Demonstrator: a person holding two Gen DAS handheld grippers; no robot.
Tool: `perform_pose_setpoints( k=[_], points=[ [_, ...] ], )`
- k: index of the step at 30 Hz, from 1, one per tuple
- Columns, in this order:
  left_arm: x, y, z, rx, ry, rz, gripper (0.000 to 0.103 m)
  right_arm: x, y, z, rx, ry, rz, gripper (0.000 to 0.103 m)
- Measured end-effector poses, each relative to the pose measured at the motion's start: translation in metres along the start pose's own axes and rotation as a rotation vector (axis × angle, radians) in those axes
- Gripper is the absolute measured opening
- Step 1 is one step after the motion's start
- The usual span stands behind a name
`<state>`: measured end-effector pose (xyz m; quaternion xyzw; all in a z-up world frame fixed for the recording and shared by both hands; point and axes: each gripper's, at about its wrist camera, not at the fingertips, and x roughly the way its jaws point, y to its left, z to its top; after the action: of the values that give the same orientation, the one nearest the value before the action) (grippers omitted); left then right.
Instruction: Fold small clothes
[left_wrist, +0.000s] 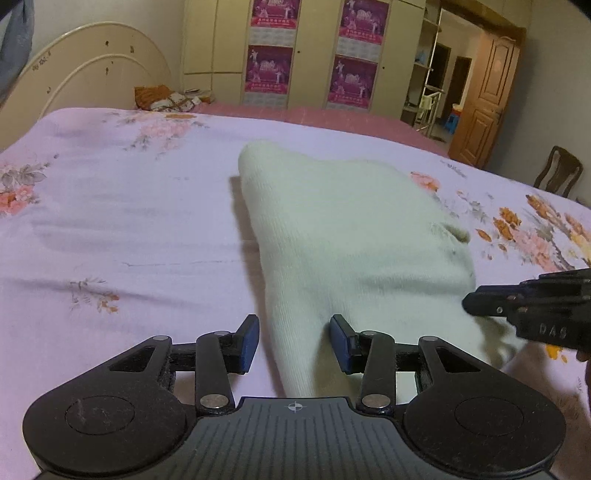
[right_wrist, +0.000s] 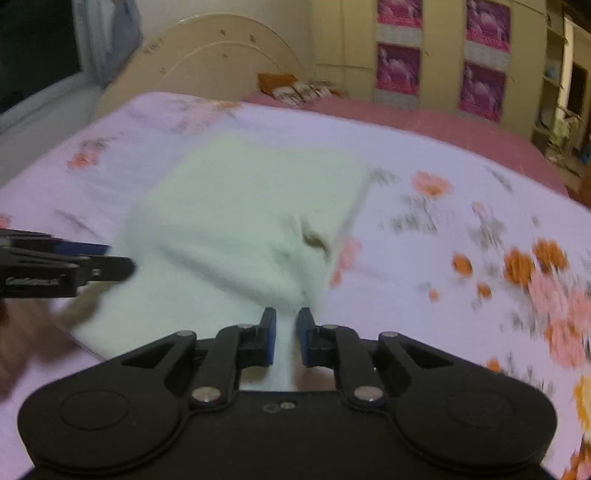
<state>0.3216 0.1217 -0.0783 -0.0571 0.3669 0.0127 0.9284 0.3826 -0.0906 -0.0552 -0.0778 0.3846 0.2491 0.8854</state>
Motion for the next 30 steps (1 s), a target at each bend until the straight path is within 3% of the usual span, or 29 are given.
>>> perform_pose_setpoints(
  k=[4, 6, 8, 12, 14, 16, 30],
  points=[
    [-0.013, -0.003, -0.003, -0.003, -0.011, 0.028, 0.048, -0.014, -0.002, 0.003, 0.05, -0.012, -0.004, 0.025],
    [-0.024, -0.005, -0.007, -0.006, -0.042, 0.054, 0.082, -0.024, -0.002, 0.0, 0.075, -0.02, -0.011, 0.033],
    [-0.034, -0.006, -0.011, -0.002, -0.065, 0.066, 0.083, -0.034, -0.005, -0.004, 0.107, -0.034, -0.018, 0.065],
    [-0.053, -0.008, -0.018, -0.017, -0.077, 0.05, 0.083, -0.048, -0.007, -0.014, 0.147, -0.033, -0.039, 0.072],
    [-0.065, -0.01, -0.022, -0.026, -0.089, 0.044, 0.087, -0.058, -0.005, -0.019, 0.156, -0.038, -0.047, 0.087],
    [-0.078, -0.012, -0.027, -0.036, -0.106, 0.039, 0.099, -0.07, -0.003, -0.025, 0.165, -0.04, -0.051, 0.102],
    [-0.199, -0.028, -0.064, -0.062, -0.147, 0.024, 0.103, -0.171, 0.032, -0.062, 0.202, -0.09, -0.077, 0.102]
  ],
)
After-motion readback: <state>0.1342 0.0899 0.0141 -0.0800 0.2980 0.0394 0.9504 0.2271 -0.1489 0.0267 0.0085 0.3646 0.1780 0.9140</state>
